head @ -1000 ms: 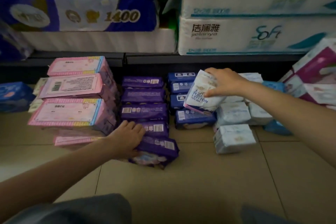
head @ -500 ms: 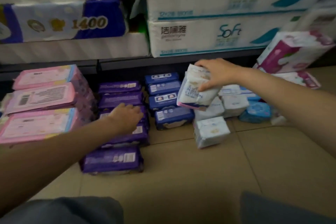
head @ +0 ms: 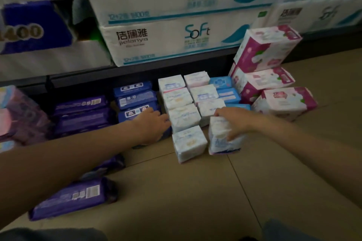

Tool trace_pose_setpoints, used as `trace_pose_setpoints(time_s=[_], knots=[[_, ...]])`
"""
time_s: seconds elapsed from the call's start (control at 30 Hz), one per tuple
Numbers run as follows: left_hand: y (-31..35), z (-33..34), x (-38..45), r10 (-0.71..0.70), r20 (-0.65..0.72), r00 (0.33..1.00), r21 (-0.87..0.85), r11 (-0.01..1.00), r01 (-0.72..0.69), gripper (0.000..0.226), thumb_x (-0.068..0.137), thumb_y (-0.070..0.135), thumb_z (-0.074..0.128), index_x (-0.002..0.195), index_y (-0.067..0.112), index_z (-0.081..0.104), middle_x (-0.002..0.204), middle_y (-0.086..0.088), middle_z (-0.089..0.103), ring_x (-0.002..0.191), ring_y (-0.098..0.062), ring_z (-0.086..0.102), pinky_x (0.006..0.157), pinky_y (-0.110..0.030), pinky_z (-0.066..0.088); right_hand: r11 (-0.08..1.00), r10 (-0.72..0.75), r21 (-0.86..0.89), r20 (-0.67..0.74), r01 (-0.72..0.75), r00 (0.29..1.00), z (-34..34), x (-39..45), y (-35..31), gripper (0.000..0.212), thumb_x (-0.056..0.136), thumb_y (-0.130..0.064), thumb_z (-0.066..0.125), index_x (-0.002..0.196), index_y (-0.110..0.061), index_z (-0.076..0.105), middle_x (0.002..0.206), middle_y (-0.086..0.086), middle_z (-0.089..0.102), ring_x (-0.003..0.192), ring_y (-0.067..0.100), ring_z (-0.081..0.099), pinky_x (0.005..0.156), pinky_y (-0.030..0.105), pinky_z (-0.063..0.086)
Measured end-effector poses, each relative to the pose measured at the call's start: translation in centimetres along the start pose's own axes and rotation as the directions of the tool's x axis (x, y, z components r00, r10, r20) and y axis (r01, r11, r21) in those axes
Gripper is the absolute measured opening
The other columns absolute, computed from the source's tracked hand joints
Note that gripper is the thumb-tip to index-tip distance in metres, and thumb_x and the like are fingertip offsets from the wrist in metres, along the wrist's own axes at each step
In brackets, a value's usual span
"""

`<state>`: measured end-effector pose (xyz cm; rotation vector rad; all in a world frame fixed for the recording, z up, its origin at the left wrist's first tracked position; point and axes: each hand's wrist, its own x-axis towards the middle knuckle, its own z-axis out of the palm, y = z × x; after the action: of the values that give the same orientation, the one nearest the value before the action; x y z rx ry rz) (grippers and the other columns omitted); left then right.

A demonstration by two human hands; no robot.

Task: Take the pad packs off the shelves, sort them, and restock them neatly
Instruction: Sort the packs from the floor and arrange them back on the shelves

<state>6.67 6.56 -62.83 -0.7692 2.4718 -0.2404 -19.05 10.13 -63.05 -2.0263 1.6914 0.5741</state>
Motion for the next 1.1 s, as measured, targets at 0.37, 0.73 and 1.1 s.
trace_pose_setpoints(time_s=[0.37, 0.73, 1.1], knots=[[-1.5, 0.5, -1.0, -0.102, 0.081, 0.991, -0.032, 0.994, 0.105, 0.038, 0.098, 0.027, 0.034, 0.134, 0.013, 0.037, 0.136, -0.01, 0.04, 0.12, -0.027, 0.042, 0.099, -0.037, 0.031, 0.995, -0.098, -0.038, -0.18, 0.093, 0.979, 3.3, 3.2, -1.3, 0.052, 0.09, -0.019, 0.056, 0.138, -0.018, 0.035, 0.133, 0.005, 0.034, 0.119, 0.024, 0.039, 0.087, 0.033, 0.041], [-16.6, -1.4, -10.0, -0.492, -0.283, 0.824, -0.282, 0.863, 0.419, 0.033, 0.092, 0.025, 0.042, 0.124, 0.019, 0.049, 0.125, -0.003, 0.051, 0.114, -0.023, 0.052, 0.093, -0.034, 0.035, 0.918, -0.13, 0.256, -0.528, 0.303, 0.839, -14.6, 2.7, -10.5, 0.034, 0.087, -0.015, 0.063, 0.12, -0.013, 0.054, 0.102, 0.001, 0.058, 0.08, 0.016, 0.056, 0.065, 0.015, 0.038], [-33.5, -8.8, -26.1, -0.686, -0.706, 0.175, -0.578, 0.701, 0.418, 0.039, 0.073, 0.026, 0.042, 0.1, 0.009, 0.064, 0.092, -0.009, 0.063, 0.086, -0.031, 0.064, 0.074, -0.042, 0.047, 0.755, -0.277, 0.059, -0.874, 0.653, 0.4, -33.8, 0.9, -30.6, 0.018, 0.094, -0.024, 0.054, 0.108, -0.016, 0.06, 0.097, -0.004, 0.062, 0.09, 0.011, 0.058, 0.078, 0.023, 0.045]])
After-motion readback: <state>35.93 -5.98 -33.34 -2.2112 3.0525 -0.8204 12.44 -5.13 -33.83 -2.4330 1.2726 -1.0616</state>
